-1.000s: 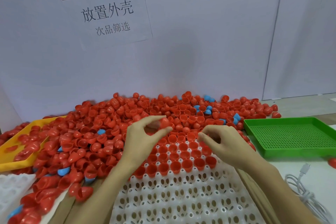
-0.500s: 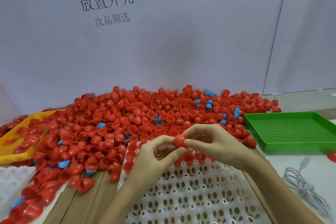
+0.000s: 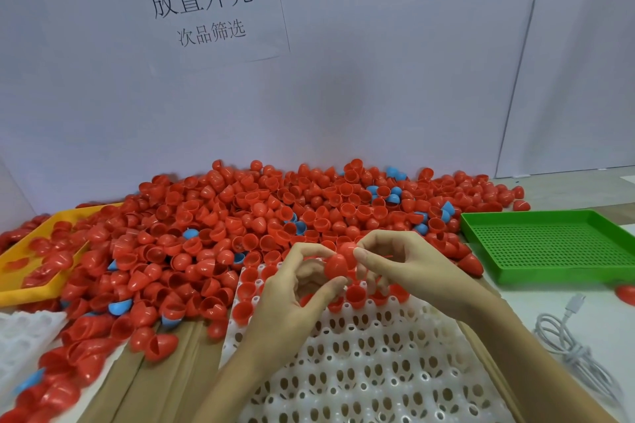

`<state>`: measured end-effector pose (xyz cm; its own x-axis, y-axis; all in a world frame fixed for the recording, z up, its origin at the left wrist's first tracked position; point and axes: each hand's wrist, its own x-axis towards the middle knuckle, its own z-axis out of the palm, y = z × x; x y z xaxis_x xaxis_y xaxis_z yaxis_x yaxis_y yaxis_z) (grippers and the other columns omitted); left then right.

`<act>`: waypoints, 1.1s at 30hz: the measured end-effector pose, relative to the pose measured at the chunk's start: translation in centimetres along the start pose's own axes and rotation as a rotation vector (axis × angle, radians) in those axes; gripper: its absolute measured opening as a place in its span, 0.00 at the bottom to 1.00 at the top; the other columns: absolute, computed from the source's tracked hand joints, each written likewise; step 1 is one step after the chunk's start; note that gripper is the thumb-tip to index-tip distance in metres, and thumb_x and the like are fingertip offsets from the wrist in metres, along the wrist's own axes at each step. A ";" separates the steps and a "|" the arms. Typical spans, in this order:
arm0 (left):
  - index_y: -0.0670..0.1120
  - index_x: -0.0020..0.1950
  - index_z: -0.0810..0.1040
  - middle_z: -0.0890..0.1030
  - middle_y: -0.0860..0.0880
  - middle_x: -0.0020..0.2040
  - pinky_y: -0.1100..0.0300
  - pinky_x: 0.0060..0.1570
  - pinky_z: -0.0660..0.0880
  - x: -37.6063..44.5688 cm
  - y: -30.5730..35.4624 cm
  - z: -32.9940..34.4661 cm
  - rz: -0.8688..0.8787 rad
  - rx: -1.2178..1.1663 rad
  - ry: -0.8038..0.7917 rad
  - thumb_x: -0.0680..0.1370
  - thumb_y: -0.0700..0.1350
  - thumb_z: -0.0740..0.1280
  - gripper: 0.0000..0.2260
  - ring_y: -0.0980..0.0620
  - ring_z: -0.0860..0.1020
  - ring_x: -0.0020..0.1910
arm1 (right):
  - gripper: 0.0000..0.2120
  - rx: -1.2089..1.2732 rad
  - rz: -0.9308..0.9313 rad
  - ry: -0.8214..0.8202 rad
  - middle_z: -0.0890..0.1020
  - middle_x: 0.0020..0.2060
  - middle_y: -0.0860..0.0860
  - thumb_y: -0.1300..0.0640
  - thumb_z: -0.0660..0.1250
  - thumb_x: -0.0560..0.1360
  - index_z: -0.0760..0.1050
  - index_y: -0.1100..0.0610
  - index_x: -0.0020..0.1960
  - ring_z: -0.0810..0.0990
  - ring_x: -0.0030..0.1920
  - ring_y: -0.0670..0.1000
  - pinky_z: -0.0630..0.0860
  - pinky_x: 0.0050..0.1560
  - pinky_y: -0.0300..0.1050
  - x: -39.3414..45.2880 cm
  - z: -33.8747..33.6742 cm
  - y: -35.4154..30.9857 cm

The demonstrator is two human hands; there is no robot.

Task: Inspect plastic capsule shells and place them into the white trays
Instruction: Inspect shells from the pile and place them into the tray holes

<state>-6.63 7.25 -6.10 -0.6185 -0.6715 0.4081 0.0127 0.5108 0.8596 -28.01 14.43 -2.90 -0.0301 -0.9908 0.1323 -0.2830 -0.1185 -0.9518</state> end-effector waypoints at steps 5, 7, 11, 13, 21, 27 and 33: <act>0.56 0.63 0.74 0.88 0.52 0.51 0.55 0.57 0.81 0.0 -0.1 0.1 -0.031 -0.016 -0.001 0.82 0.58 0.68 0.12 0.51 0.86 0.54 | 0.13 0.009 0.009 0.038 0.87 0.42 0.53 0.45 0.69 0.81 0.83 0.55 0.53 0.85 0.39 0.47 0.83 0.46 0.41 0.0 0.4 -0.1; 0.53 0.64 0.74 0.88 0.50 0.51 0.51 0.58 0.81 0.1 0.0 0.0 -0.049 -0.042 -0.009 0.82 0.61 0.66 0.16 0.49 0.87 0.53 | 0.14 -0.005 0.003 0.050 0.88 0.45 0.53 0.45 0.70 0.81 0.82 0.56 0.55 0.88 0.42 0.49 0.84 0.48 0.44 0.0 0.6 -0.1; 0.48 0.64 0.74 0.88 0.45 0.51 0.54 0.55 0.83 0.3 0.0 -0.1 -0.094 -0.166 -0.041 0.86 0.55 0.61 0.12 0.45 0.87 0.51 | 0.15 -0.009 -0.058 0.056 0.86 0.53 0.50 0.50 0.75 0.79 0.78 0.49 0.64 0.88 0.50 0.52 0.86 0.52 0.51 0.0 0.9 -0.2; 0.47 0.63 0.75 0.88 0.44 0.49 0.56 0.51 0.83 0.2 0.1 -0.1 -0.129 -0.189 -0.064 0.87 0.56 0.59 0.15 0.44 0.87 0.48 | 0.14 -0.050 -0.121 0.043 0.86 0.54 0.48 0.53 0.75 0.79 0.79 0.47 0.64 0.88 0.51 0.52 0.86 0.52 0.49 -0.1 1.0 -0.5; 0.51 0.64 0.78 0.88 0.46 0.50 0.57 0.49 0.83 0.2 0.5 0.2 -0.090 -0.188 -0.037 0.87 0.49 0.62 0.09 0.45 0.87 0.45 | 0.09 -0.022 -0.096 0.019 0.88 0.43 0.52 0.48 0.71 0.81 0.86 0.50 0.57 0.86 0.39 0.50 0.82 0.43 0.40 -0.2 1.4 -0.8; 0.48 0.64 0.79 0.87 0.43 0.52 0.54 0.49 0.84 0.1 1.0 -0.3 -0.039 -0.249 -0.018 0.84 0.46 0.68 0.09 0.42 0.87 0.46 | 0.11 -0.038 -0.071 0.044 0.86 0.38 0.51 0.42 0.71 0.80 0.86 0.48 0.54 0.83 0.35 0.48 0.79 0.38 0.38 -0.1 1.6 -0.5; 0.53 0.59 0.81 0.87 0.47 0.48 0.57 0.49 0.83 0.0 0.5 0.1 -0.012 -0.083 0.095 0.76 0.46 0.79 0.14 0.45 0.88 0.45 | 0.17 0.008 -0.021 0.135 0.85 0.40 0.52 0.46 0.75 0.76 0.76 0.49 0.62 0.84 0.34 0.51 0.79 0.35 0.43 0.2 1.8 -0.1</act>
<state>-6.65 7.55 -5.70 -0.5422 -0.7269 0.4215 0.0735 0.4587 0.8856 -26.30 14.17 -3.30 -0.1537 -0.9702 0.1875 -0.2769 -0.1399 -0.9507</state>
